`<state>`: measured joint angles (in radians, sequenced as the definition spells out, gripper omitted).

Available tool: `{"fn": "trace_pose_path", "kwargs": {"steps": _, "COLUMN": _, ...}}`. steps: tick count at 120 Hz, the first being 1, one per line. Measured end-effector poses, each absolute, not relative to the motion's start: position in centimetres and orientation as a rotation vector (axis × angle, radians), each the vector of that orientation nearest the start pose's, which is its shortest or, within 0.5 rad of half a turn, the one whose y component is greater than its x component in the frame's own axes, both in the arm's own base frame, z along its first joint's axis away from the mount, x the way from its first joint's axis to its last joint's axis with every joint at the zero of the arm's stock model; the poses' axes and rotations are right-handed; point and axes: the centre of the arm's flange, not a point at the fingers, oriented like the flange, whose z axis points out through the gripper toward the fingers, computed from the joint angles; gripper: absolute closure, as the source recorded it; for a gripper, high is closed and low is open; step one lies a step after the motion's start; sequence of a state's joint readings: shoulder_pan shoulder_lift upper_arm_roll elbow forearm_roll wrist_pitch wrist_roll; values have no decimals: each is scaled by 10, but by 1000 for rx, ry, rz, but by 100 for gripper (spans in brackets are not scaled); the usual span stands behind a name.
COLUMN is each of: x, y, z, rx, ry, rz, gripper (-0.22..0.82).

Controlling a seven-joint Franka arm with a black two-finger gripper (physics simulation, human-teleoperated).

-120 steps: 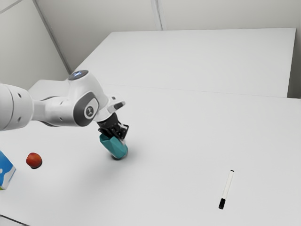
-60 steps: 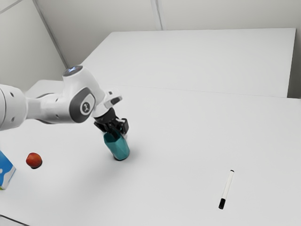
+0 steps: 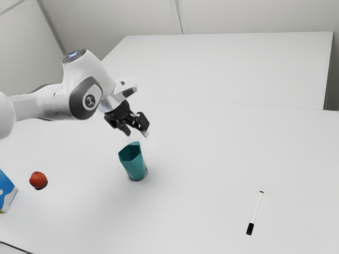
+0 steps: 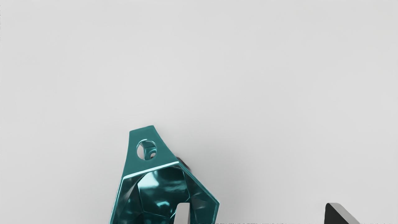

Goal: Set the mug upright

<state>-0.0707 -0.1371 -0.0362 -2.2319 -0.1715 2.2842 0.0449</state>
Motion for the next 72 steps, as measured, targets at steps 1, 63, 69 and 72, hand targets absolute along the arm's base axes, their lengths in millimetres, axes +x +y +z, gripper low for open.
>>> {"fn": "trace_pose_path", "kwargs": {"steps": 1, "x": 517, "y": -60, "z": 451, "rx": -3268, "ry": 86, "rz": -303, "gripper": 15}}
{"fn": "trace_pose_path", "kwargs": {"steps": 63, "x": 565, "y": -58, "z": 551, "rx": -3277, "ry": 161, "rz": -93, "gripper": 3}}
{"fn": "trace_pose_path", "kwargs": {"steps": 69, "x": 567, "y": -58, "z": 561, "rx": -3272, "ry": 170, "rz": -86, "gripper": 3}}
{"fn": "trace_pose_path", "kwargs": {"steps": 72, "x": 568, "y": -58, "z": 565, "rx": -3267, "ry": 174, "rz": -80, "gripper": 3}}
